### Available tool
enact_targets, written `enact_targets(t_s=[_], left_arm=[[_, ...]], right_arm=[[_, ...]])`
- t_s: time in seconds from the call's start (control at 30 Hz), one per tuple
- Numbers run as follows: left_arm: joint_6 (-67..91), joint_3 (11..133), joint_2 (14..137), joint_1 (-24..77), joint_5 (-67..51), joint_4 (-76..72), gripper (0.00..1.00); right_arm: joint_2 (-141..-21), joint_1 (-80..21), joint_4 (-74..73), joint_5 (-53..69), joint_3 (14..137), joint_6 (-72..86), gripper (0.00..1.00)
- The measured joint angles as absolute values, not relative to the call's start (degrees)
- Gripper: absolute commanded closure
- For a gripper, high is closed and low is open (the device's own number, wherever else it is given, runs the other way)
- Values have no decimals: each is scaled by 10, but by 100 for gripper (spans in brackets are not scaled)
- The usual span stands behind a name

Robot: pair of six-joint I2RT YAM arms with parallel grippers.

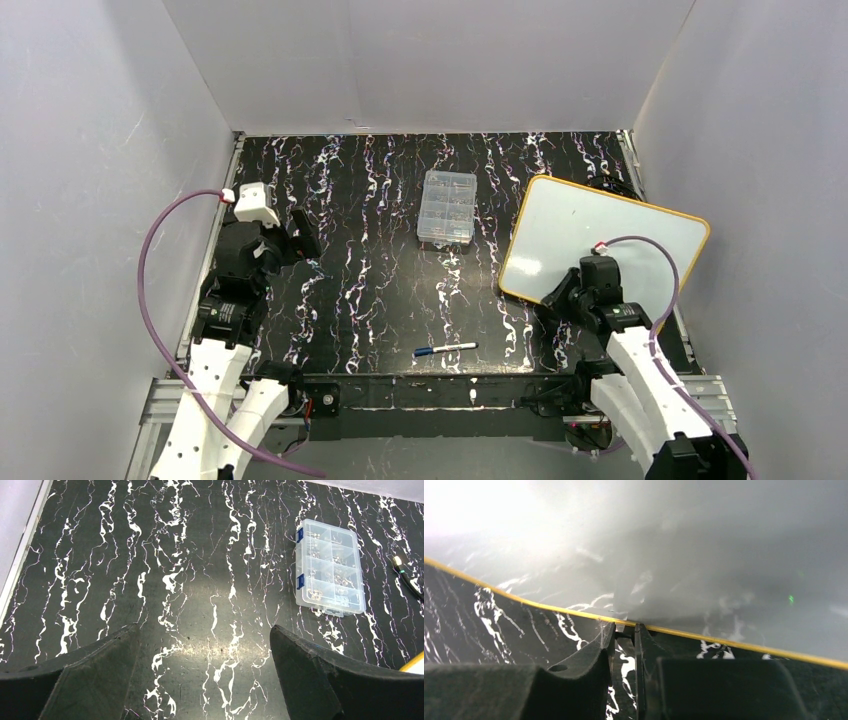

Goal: Write a sentence on the whiteboard
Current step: Move the whiteboard to the center of the board.

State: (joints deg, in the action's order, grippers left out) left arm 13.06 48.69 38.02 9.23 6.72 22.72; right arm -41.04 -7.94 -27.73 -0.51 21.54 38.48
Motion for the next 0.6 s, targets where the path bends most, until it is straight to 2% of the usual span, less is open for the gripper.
enact_targets(t_s=[0.4,0.6], left_arm=[[128,484,390,92,33,222,1],[126,481,393,92,15,218,1]], right_arm=[[-483,-254,-152,-53,215,393,99],[-507,-302,-115,-80,215,408,99]])
